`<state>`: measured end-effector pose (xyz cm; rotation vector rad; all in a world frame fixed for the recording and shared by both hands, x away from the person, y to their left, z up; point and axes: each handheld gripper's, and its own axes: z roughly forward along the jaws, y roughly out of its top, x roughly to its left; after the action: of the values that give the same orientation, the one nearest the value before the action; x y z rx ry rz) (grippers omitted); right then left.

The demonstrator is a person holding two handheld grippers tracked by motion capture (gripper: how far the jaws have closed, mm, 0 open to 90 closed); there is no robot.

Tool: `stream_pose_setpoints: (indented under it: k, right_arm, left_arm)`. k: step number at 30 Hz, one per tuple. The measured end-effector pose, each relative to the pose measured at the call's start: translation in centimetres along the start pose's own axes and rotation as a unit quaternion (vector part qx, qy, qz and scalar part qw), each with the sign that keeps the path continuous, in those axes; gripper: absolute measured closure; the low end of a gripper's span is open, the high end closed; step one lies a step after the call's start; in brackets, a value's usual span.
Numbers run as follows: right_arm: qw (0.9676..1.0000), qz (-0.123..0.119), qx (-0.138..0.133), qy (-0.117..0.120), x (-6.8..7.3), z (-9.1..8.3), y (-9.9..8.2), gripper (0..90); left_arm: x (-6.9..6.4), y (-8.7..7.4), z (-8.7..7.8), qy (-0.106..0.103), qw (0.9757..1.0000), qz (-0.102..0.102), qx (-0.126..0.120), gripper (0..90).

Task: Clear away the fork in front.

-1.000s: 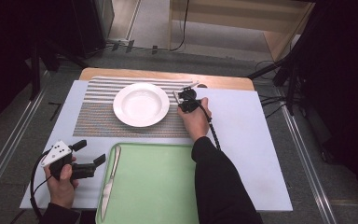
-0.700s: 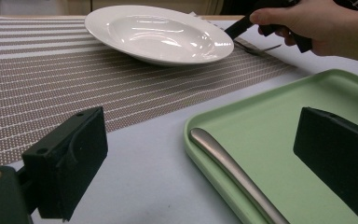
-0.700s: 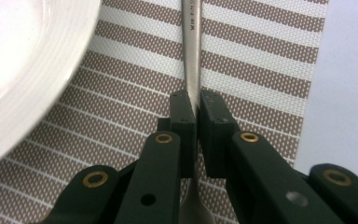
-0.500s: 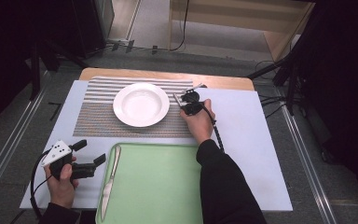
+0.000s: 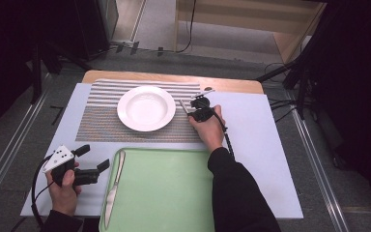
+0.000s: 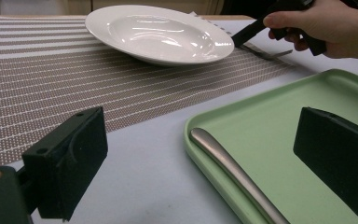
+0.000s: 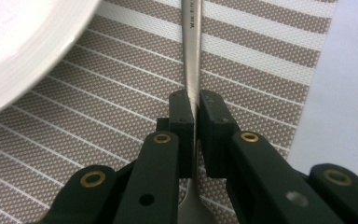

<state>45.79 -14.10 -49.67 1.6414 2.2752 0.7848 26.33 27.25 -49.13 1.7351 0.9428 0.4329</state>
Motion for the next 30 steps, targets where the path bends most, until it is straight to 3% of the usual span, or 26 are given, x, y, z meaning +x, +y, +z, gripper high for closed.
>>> stream_pose_setpoints:
  k: [2,4,7,13,19,25,28,30]
  right_arm:
    - [1.0,0.006,0.001,0.007,-0.1,-0.1,0.2,76.9]
    - [0.9999,-0.001,-0.017,-0.004,-0.3,-0.3,0.3,75.1]
    - [0.9996,-0.009,-0.021,-0.015,-0.2,-0.2,0.7,73.2]
    - [0.9987,-0.039,-0.006,-0.031,0.6,0.8,1.1,73.6]
    - [0.9984,-0.052,-0.008,-0.021,0.6,1.0,1.2,80.6]
    - [0.9994,-0.032,-0.002,-0.012,0.4,1.0,1.4,81.5]
    - [0.9999,-0.01,-0.006,-0.002,0.1,0.9,1.2,81.7]
    - [0.9999,-0.012,-0.008,-0.003,0.2,0.8,1.1,81.8]
  left_arm:
    - [0.0,0.0,0.0,0.0,1.0,0.001,0.001,2.2]
    - [0.0,0.0,0.0,0.0,1.0,0.001,0.001,2.2]
    - [0.0,0.0,0.0,0.0,1.0,0.001,0.001,2.2]
    - [0.0,0.0,0.0,0.0,1.0,0.001,0.001,2.2]
    - [0.0,0.0,0.1,-0.001,1.0,0.001,0.003,2.2]
    - [-0.1,0.0,0.0,0.001,1.0,0.003,0.004,2.3]
    - [0.0,0.0,0.0,0.0,1.0,0.002,0.003,2.3]
    - [0.0,0.0,0.1,-0.001,1.0,0.001,0.002,2.2]
